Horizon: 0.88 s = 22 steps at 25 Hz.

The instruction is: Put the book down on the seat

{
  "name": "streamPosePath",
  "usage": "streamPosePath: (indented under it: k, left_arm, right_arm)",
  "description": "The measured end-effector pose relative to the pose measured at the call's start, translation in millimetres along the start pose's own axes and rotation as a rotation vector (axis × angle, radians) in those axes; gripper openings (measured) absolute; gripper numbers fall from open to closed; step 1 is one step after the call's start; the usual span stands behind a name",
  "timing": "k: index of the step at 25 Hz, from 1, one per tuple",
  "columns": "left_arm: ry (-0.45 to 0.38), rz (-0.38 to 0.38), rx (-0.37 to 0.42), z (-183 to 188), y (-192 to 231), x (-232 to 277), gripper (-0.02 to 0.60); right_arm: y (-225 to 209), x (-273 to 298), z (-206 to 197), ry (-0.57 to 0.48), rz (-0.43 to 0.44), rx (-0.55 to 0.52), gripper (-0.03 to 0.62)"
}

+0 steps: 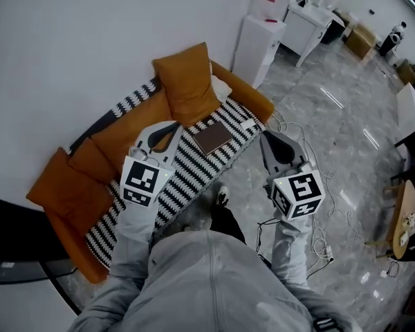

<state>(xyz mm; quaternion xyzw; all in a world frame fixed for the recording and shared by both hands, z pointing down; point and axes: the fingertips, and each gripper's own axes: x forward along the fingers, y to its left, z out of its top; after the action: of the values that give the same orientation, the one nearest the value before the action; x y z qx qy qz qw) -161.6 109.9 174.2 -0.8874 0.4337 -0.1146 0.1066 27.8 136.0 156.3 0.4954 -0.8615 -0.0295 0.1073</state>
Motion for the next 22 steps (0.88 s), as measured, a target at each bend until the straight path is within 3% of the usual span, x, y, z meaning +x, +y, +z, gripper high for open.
streamPosePath:
  k: [13, 22]
  left_arm:
    - [-0.056, 0.009, 0.047, 22.7, -12.3, -19.1, 0.025]
    - [-0.051, 0.01, 0.043, 20.2, -9.2, -21.2, 0.025]
  right_arm:
    - [19.5, -7.3, 18.4, -0.032, 0.026, -0.063, 0.029]
    - [22.4, -4.1, 16.8, -0.018, 0.03, -0.074, 0.028]
